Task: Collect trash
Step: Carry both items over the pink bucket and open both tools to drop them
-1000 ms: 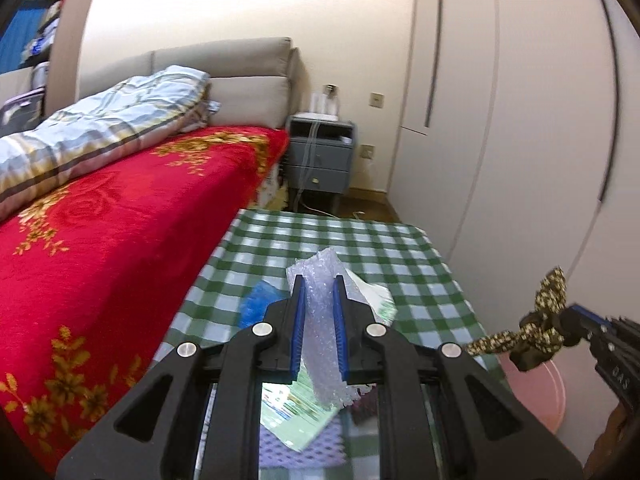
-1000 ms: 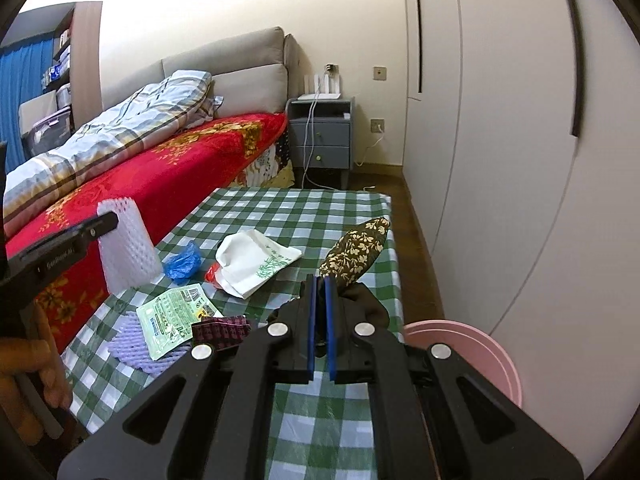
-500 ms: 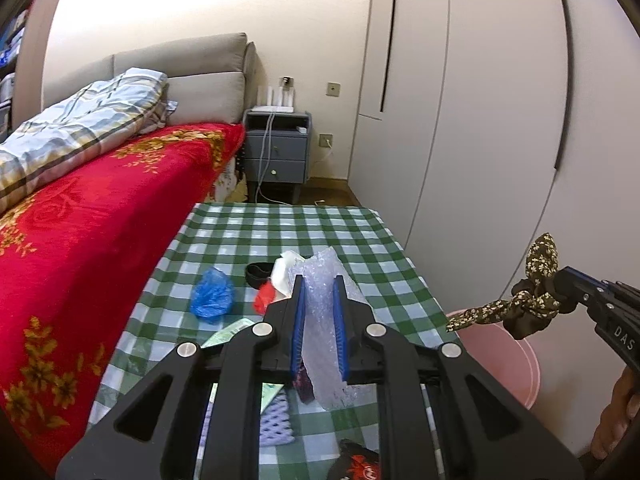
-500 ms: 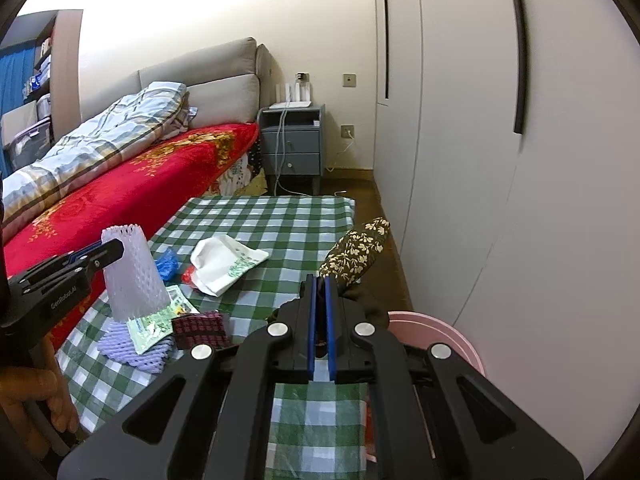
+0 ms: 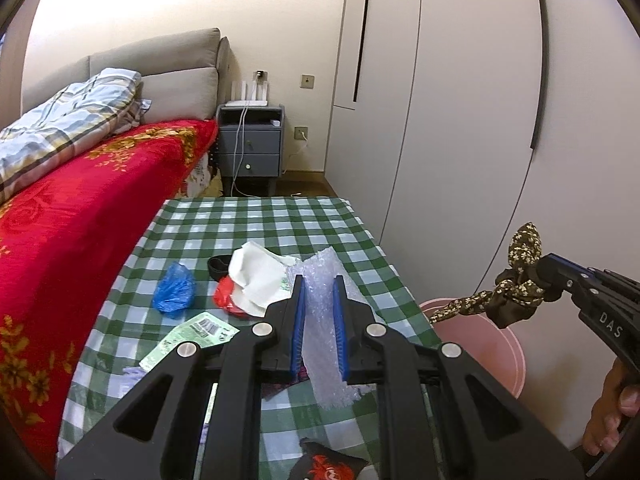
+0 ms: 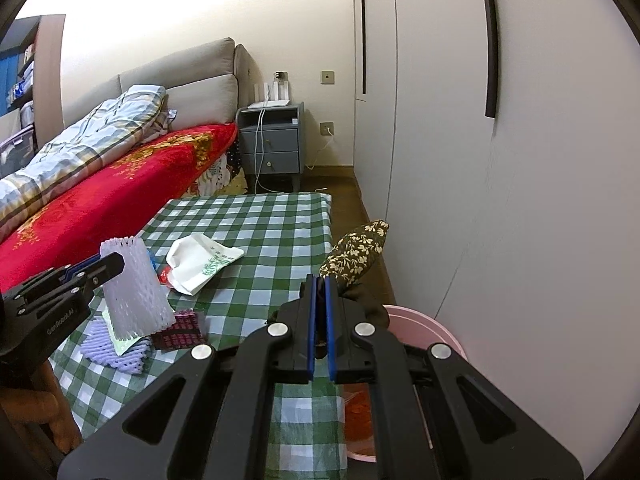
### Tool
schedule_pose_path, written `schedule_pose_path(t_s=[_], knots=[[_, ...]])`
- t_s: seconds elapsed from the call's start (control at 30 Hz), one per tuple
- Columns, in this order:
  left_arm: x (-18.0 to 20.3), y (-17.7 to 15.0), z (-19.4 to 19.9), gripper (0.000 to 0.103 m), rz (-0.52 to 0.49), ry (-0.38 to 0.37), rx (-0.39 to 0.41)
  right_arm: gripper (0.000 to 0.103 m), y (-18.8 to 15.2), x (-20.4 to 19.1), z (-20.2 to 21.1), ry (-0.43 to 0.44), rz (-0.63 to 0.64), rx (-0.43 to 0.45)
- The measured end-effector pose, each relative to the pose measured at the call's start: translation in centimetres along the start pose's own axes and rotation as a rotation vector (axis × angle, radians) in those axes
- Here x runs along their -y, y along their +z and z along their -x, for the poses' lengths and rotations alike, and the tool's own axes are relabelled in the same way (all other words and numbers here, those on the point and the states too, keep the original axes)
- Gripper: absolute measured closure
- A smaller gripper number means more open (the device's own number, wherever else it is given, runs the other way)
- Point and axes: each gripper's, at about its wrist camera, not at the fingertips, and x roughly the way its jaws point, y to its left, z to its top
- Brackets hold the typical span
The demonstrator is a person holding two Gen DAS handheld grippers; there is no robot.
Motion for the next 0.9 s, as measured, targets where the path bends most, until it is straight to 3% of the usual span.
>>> schedule_pose_path(t_s=[0.47,0.9], knots=[[3.5,-0.3,-2.2,0.090,-0.011,-0.089,-0.014,0.098,-0.1,4.7,-0.5,-0.119,-0.104,-0.008],[9.5,-1.2,-6.0,0.089,-0.070,-0.247,-0.038,0.098,-0.5,7.2,-1.2,-0.214,-0.117,-0.021]])
